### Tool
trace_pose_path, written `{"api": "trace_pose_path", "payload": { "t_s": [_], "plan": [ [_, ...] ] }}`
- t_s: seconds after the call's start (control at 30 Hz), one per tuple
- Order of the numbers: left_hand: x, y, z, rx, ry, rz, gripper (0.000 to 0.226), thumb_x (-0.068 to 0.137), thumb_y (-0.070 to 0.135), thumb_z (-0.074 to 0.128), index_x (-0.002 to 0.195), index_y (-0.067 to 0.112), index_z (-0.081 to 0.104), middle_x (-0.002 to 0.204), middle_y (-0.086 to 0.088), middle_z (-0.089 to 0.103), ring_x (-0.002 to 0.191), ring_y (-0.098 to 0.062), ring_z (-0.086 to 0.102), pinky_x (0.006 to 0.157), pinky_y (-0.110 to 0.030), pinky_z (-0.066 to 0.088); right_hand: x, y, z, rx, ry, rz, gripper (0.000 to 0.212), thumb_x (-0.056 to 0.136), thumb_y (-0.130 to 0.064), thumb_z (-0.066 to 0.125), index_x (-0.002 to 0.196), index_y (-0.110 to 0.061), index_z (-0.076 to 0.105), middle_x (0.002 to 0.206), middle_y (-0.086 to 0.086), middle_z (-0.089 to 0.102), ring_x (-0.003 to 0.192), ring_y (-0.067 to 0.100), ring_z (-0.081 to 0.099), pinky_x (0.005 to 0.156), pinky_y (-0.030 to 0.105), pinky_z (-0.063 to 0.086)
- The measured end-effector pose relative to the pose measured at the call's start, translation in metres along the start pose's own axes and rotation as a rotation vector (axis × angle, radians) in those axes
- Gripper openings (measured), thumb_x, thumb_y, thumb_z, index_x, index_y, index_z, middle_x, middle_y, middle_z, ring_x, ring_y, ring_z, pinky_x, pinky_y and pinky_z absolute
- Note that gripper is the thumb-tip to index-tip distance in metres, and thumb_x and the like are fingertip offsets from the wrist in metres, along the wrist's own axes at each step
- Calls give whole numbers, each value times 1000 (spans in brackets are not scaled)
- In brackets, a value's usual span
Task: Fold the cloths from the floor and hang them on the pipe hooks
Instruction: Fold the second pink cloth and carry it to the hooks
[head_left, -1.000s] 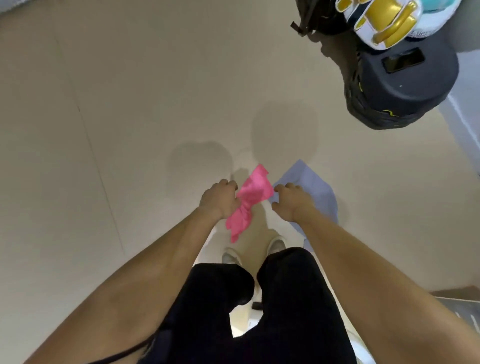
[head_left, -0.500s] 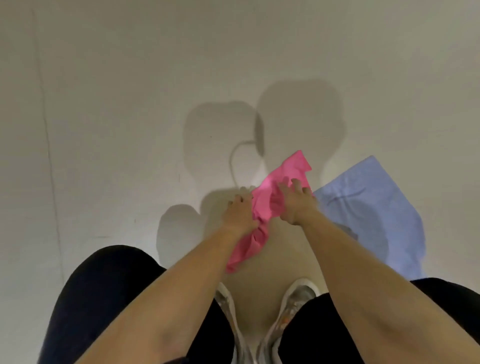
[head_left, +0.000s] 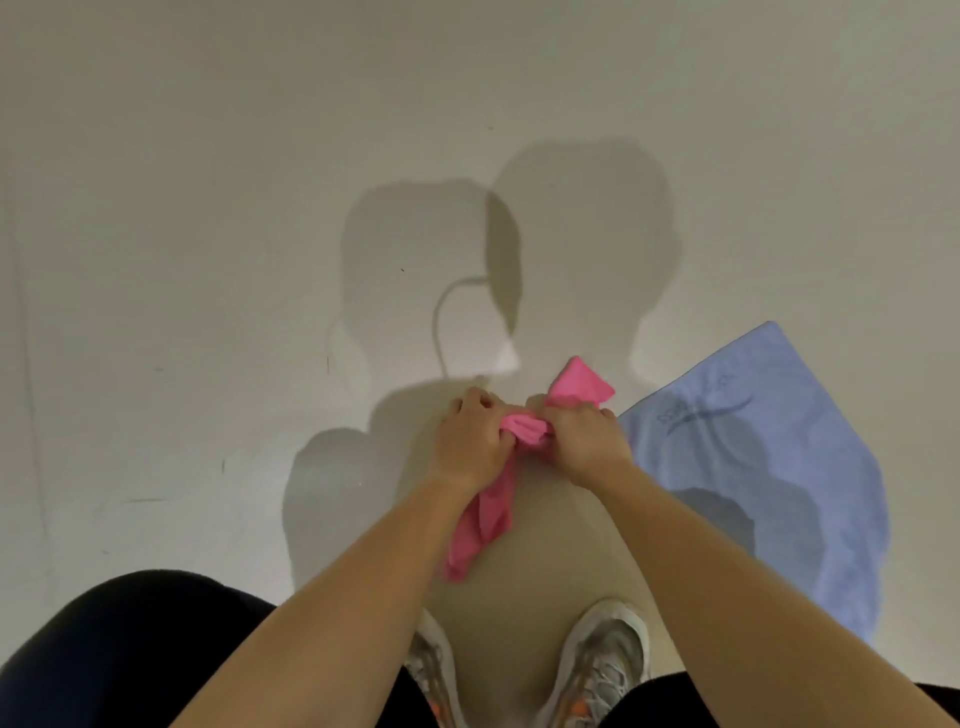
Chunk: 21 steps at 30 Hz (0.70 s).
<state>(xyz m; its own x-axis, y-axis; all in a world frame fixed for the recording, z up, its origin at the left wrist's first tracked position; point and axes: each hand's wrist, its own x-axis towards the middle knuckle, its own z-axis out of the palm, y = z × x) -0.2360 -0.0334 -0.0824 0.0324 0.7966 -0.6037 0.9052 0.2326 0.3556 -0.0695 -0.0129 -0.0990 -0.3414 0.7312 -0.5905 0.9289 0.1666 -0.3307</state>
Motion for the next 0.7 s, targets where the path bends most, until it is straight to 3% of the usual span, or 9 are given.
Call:
{"api": "trace_pose_path", "payload": {
  "t_s": [0.1, 0.13, 0.23, 0.3, 0.37, 0.47, 0.53, 0.6, 0.7],
  "plan": [
    [-31, 27, -56, -134, 4, -4, 28, 95, 25, 47, 113, 16, 67, 119, -4, 52, 102, -22, 52, 85, -35, 47, -34, -15, -54, 376, -97, 81, 11, 95, -21, 50, 105, -16, 49, 92, 6, 62, 64, 27, 63, 55, 35, 50],
    [-46, 39, -77, -171, -3, -6, 26, 96, 20, 48, 114, 14, 65, 116, -4, 56, 98, -21, 56, 82, -33, 47, -50, -20, -76, 430, -102, 86, 9, 96, -21, 47, 102, -15, 44, 88, 7, 62, 59, 25, 62, 52, 38, 52],
    [-102, 78, -142, -223, 6, -7, 30, 94, 10, 55, 124, 13, 51, 103, -1, 65, 83, -17, 60, 70, -26, 43, -108, -36, -143, 424, -107, 78, 9, 101, -25, 40, 100, -17, 38, 76, 6, 62, 61, 28, 62, 61, 43, 54],
    [-145, 104, -187, -213, 9, 33, 21, 95, 13, 57, 116, 13, 51, 90, 3, 63, 71, -15, 57, 58, -20, 37, -154, -49, -193, 469, -134, 98, 8, 104, -28, 36, 98, -23, 38, 72, 4, 59, 62, 27, 58, 61, 40, 50],
    [-189, 131, -235, -223, -16, 107, 9, 97, 18, 55, 105, 13, 57, 84, 7, 60, 68, -14, 53, 54, -16, 32, -204, -61, -246, 521, -169, 105, 16, 105, -25, 32, 97, -24, 45, 72, 6, 60, 65, 26, 57, 67, 39, 50],
    [-252, 183, -306, -237, -75, 239, 18, 100, 19, 52, 100, 14, 69, 88, 0, 64, 79, -20, 57, 66, -29, 40, -286, -82, -331, 470, -137, 154, 28, 104, -21, 35, 82, -20, 51, 79, 6, 60, 73, 25, 56, 66, 32, 42],
    [-291, 222, -350, -246, -91, 284, 23, 99, 17, 54, 109, 19, 74, 106, -1, 61, 99, -16, 55, 85, -26, 42, -338, -95, -381, 518, -78, 215, 33, 101, -19, 39, 70, -20, 51, 78, 8, 62, 75, 27, 58, 65, 34, 41],
    [-331, 264, -395, -249, -86, 311, 25, 98, 18, 55, 114, 20, 74, 119, 1, 53, 114, -12, 45, 98, -19, 33, -390, -110, -426, 585, 1, 254, 25, 97, -19, 44, 75, -16, 55, 75, 5, 63, 76, 26, 59, 70, 38, 46],
    [-377, 317, -450, -153, -105, 347, 27, 102, 25, 48, 106, 17, 73, 117, 1, 47, 116, -18, 38, 101, -23, 31, -458, -134, -486, 766, 190, 237, 3, 90, -16, 57, 89, -19, 56, 79, -5, 61, 76, 16, 56, 75, 38, 46]
  ]
}}
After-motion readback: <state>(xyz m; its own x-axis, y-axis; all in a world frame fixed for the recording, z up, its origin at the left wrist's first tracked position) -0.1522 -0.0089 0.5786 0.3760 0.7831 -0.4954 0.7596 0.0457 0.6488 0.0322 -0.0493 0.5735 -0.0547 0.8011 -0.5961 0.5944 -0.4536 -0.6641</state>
